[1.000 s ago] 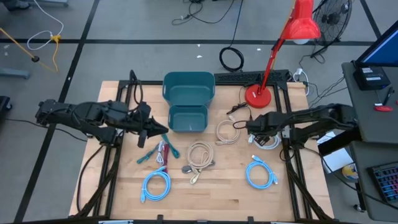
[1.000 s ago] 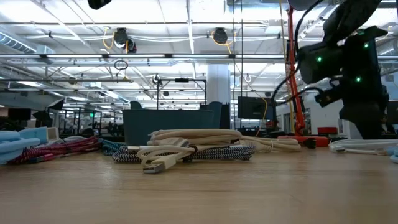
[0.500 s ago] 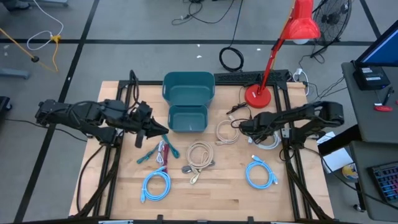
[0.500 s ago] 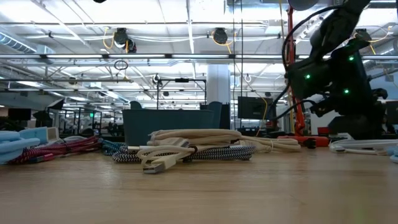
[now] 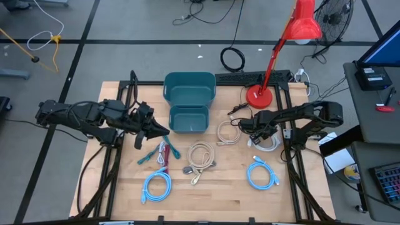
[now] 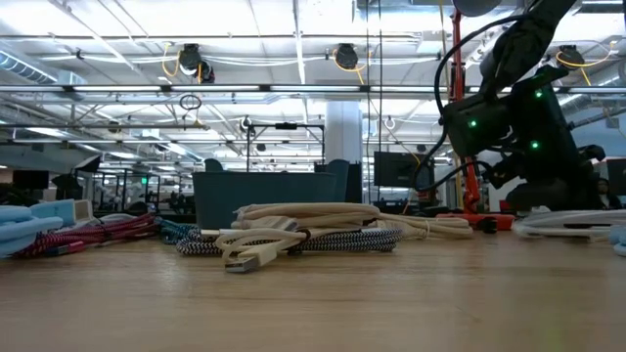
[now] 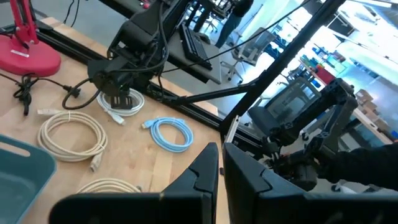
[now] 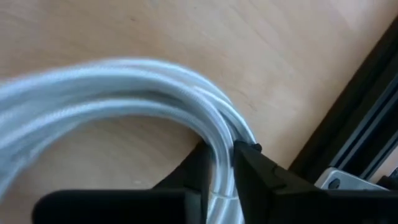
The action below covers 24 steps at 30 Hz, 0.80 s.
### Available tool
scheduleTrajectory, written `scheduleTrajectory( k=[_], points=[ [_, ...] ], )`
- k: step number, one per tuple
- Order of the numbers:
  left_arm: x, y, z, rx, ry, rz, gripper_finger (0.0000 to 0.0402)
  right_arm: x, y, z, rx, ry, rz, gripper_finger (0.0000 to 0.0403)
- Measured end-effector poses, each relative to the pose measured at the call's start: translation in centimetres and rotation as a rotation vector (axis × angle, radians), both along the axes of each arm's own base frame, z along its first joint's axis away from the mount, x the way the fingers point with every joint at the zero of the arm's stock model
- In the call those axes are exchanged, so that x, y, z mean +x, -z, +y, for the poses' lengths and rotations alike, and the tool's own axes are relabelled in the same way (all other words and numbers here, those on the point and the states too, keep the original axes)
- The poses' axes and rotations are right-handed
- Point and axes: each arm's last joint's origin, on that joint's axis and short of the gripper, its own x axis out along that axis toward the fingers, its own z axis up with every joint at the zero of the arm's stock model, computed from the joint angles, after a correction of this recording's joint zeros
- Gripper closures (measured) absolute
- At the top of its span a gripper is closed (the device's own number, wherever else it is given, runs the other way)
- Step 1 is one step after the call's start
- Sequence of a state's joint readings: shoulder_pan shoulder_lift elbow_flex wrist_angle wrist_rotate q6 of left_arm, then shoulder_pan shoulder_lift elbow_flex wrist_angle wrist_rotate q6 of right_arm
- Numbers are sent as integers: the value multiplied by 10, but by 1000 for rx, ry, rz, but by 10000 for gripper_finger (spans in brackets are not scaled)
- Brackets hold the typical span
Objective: Pick & Place USB Port
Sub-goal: Put the white HDMI cable into the top blue bin
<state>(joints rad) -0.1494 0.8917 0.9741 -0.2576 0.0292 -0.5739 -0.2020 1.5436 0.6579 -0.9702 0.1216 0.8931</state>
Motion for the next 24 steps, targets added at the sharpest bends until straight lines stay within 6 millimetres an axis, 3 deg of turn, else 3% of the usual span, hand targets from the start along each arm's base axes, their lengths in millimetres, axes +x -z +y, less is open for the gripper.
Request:
scheduleTrajectory(
  k=[5, 10, 15, 24],
  points=[
    [0, 0, 0, 6, 1, 0, 376, 1, -2, 0, -27, 88, -17, 377],
    [0, 0, 0, 13, 1, -1, 376, 12, -19, -2, -104, 201, -131, 378],
    [0, 0, 0, 13, -1, -1, 376, 38, -53, -4, -216, 306, -444, 382],
    [0, 0, 0, 14, -10, 1, 376, 55, -106, 6, -395, 388, -871, 401]
  ],
)
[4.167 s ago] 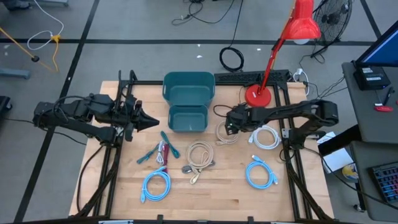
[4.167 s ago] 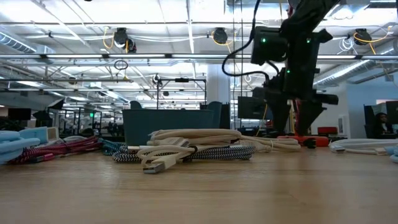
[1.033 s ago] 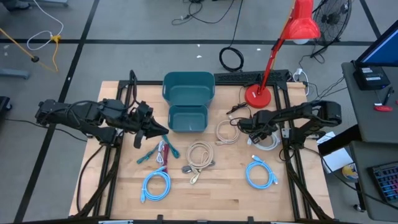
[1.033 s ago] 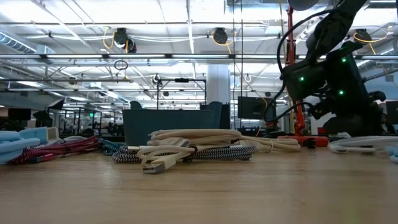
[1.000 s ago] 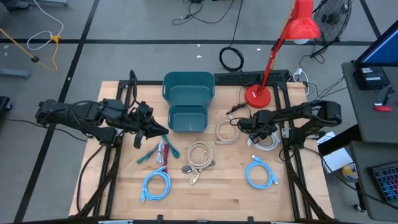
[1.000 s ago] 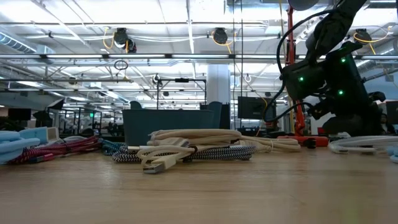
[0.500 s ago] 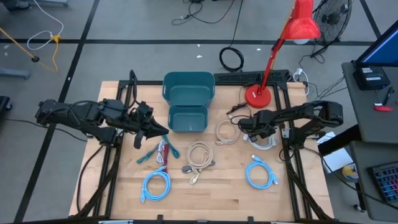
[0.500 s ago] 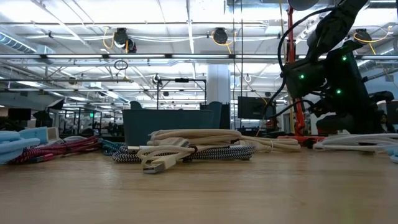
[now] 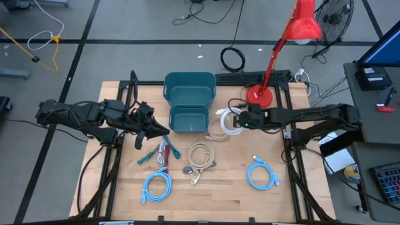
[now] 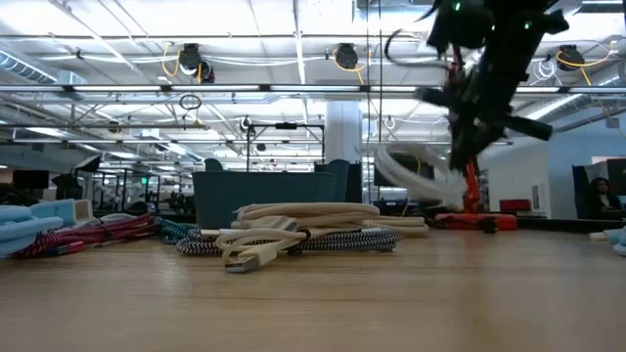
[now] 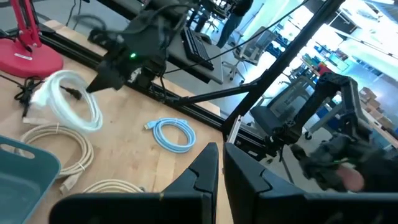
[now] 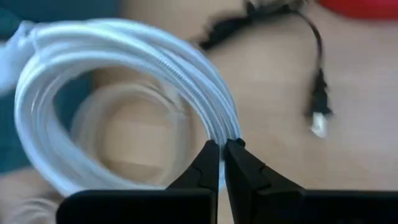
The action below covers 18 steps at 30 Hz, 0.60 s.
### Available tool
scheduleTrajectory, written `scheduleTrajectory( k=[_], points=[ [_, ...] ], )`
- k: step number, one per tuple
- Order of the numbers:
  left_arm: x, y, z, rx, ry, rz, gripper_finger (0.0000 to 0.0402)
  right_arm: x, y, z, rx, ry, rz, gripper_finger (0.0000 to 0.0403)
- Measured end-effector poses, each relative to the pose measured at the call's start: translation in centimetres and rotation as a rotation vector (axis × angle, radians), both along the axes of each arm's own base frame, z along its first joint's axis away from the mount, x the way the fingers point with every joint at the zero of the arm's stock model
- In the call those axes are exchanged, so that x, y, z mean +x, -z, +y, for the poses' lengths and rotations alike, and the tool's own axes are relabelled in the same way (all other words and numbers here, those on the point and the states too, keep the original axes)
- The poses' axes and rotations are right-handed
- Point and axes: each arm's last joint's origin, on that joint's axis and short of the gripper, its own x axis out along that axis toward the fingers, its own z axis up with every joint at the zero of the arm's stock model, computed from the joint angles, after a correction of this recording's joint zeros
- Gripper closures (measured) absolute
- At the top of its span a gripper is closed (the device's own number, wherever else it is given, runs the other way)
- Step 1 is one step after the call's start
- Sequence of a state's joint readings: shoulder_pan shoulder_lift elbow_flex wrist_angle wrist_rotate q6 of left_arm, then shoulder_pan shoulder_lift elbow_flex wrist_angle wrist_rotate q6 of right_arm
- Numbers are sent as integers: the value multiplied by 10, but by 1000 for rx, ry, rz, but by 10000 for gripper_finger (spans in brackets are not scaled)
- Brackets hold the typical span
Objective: Pick & Place USB Port
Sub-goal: Put the white HDMI cable into the top blue bin
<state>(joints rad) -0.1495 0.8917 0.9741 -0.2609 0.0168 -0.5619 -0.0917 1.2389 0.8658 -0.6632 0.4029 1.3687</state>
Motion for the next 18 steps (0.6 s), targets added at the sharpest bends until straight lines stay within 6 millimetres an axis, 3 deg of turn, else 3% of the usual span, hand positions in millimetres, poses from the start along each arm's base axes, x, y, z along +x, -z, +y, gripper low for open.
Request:
scheduleTrajectory(
  k=[10, 15, 18],
  points=[
    [2, 4, 3, 57, -100, 34, 376, 20, -65, 8, -189, 26, -299, 402],
    [4, 21, 15, 90, -447, 185, 376, 26, -107, 13, -312, 15, -375, 402],
    [14, 32, 24, 99, -663, 236, 376, 26, -129, 17, -403, 28, -402, 402]
  ],
)
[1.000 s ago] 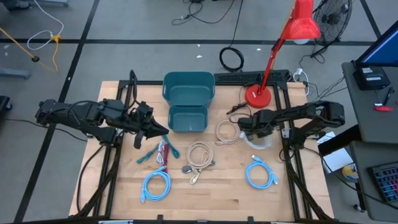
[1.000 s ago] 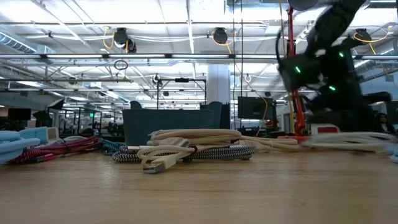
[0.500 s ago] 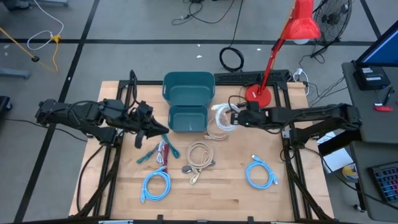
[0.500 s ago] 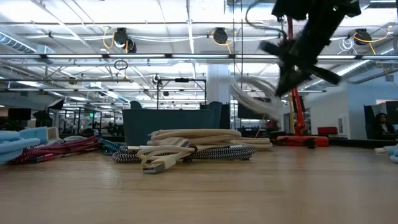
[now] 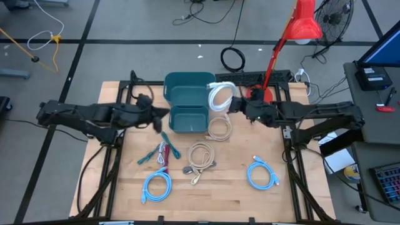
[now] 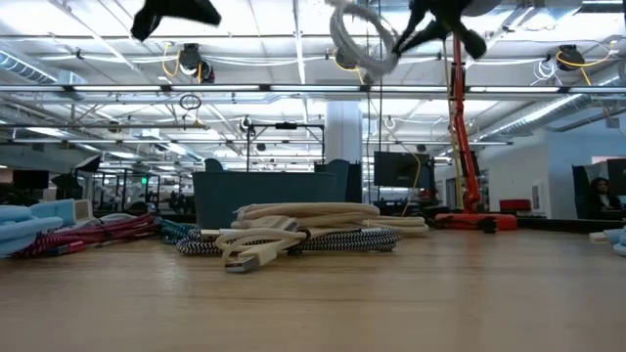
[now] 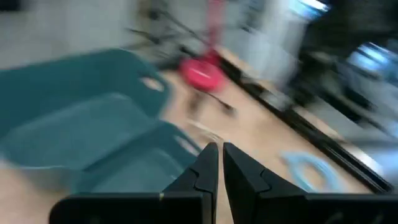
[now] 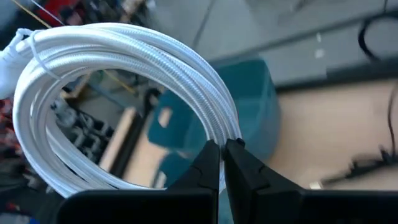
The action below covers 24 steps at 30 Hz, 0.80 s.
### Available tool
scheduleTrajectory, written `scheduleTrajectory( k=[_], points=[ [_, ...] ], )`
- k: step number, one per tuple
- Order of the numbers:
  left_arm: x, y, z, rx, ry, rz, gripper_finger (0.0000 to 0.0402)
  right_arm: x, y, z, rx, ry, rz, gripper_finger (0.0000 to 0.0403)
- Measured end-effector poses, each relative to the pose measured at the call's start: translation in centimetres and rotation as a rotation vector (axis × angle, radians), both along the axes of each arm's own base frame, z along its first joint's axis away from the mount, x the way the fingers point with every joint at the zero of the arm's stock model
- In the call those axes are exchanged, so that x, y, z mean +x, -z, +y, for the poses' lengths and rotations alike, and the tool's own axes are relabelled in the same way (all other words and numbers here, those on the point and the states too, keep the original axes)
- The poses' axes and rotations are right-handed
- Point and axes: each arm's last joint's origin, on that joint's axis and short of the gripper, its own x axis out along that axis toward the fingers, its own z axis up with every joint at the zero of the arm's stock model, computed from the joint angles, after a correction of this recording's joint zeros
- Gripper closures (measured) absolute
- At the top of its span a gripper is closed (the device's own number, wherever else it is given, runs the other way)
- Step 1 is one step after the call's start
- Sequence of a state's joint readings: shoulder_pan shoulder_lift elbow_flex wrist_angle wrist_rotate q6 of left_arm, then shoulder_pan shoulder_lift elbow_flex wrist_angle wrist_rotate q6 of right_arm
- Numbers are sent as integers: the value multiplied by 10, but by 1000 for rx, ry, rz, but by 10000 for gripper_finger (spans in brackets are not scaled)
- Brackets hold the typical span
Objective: Pick & Place USB Port
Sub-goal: Put the white HDMI cable into the top blue bin
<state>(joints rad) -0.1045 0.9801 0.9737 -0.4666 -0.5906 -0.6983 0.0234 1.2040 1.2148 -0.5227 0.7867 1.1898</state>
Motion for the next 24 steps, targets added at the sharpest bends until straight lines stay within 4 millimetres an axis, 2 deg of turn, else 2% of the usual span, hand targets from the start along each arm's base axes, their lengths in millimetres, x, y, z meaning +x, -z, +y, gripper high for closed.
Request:
scheduleTrajectory(
  k=[2, 4, 9, 14, 19, 22, 24],
  points=[
    [11, 5, 3, 68, -62, 59, 376, 1, -10, 2, -55, 21, 0, 403],
    [30, -1, 2, 152, -73, 109, 376, 3, -17, 4, -103, 39, 11, 403],
    [86, -30, -7, 431, -11, 273, 376, 17, -17, 1, -195, 81, 67, 403],
    [134, -59, -25, 676, -74, 392, 376, 32, -12, -15, -288, 138, 139, 403],
    [157, -76, -53, 822, -113, 463, 376, 35, -16, -32, -358, 141, 199, 403],
    [166, -74, -55, 829, -121, 474, 375, 31, -24, -39, -398, 88, 222, 403],
    [173, -71, -50, 765, -137, 425, 374, 27, -29, -41, -405, 61, 208, 403]
  ],
)
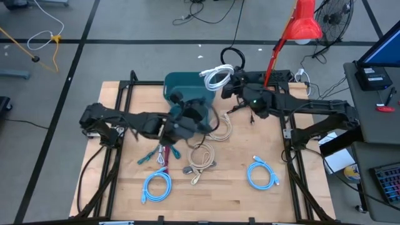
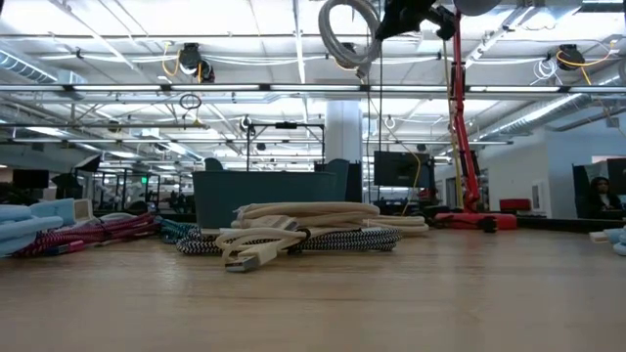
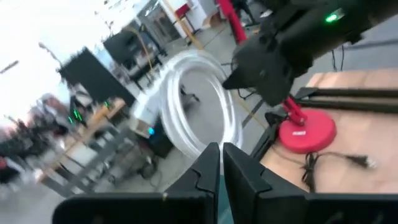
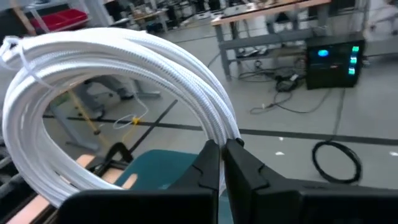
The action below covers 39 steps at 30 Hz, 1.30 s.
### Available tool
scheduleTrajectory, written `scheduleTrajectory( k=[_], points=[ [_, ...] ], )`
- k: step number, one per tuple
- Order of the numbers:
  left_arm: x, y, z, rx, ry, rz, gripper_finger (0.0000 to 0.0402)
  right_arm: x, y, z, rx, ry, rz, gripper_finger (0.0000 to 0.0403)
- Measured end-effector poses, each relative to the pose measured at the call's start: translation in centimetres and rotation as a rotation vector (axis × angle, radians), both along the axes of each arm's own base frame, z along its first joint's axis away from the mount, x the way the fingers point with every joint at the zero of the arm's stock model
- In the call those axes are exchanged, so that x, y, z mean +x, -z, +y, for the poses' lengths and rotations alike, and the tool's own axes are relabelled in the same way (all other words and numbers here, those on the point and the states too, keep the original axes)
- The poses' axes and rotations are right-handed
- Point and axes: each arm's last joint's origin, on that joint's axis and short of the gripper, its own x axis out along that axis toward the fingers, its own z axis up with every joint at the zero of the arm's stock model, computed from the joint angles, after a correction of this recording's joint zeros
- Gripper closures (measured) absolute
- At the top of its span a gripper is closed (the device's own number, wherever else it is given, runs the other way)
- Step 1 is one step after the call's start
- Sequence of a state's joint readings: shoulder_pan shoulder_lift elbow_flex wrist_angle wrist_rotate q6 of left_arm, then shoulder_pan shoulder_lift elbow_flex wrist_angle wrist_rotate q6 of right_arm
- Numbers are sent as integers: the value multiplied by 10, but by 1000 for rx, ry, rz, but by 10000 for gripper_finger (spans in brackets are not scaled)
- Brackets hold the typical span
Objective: Pick & Place USB Port
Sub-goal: Put the white HDMI cable into the top blue bin
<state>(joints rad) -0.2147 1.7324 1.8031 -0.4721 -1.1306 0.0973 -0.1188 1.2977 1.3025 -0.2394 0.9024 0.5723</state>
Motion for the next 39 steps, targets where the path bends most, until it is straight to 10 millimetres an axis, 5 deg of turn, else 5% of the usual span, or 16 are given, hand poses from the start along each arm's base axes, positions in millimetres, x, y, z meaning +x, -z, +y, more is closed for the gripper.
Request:
scheduleTrajectory(
  k=[8, 17, 36, 39],
  points=[
    [-3, 5, 28, -258, -118, -265, 276, -20, -17, 9, -64, -65, 55, 403],
    [25, 15, 57, -531, 128, -326, 165, -31, -29, 20, -87, -105, 4, 403],
    [28, 3, 35, -268, 22, -371, 151, -29, -27, 43, -82, -194, 12, 403],
    [23, -2, 33, -252, 7, -379, 173, -29, -27, 46, -84, -198, 13, 403]
  ],
)
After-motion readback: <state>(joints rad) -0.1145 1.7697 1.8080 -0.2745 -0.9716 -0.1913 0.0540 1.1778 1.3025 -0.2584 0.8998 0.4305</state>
